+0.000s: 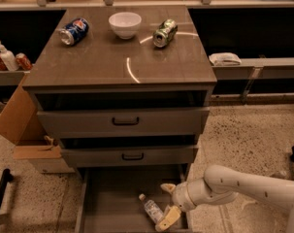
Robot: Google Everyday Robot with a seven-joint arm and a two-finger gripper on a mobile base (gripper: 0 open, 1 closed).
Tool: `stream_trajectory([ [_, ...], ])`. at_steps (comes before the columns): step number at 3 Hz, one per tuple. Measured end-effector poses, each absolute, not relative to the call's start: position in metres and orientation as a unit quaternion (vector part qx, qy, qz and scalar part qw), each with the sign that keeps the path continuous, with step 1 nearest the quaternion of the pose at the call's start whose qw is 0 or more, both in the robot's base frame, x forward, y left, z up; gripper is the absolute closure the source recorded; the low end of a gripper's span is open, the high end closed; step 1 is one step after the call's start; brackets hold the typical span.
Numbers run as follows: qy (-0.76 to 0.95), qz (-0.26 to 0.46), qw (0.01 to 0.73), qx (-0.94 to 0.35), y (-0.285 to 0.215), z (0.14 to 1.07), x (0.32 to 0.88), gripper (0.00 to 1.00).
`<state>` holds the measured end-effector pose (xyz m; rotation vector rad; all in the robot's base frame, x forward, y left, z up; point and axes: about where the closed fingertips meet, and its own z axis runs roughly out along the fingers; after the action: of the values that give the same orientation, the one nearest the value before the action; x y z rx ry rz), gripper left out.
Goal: Pick blue plastic bottle from bottom drawer and place on counter
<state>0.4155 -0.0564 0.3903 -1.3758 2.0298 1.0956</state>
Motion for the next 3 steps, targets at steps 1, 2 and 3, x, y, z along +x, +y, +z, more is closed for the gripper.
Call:
stream_trajectory([
  [1, 0.759, 0.375, 0.213, -0.489, -0.05, 0.341, 0.421, 0.0],
  [2, 0.783, 0.344, 0.22, -0.47, -0.044, 0.298, 0.435, 0.0],
  [3, 0.783, 0.344, 0.22, -0.469, -0.044, 0.298, 0.435, 0.0],
])
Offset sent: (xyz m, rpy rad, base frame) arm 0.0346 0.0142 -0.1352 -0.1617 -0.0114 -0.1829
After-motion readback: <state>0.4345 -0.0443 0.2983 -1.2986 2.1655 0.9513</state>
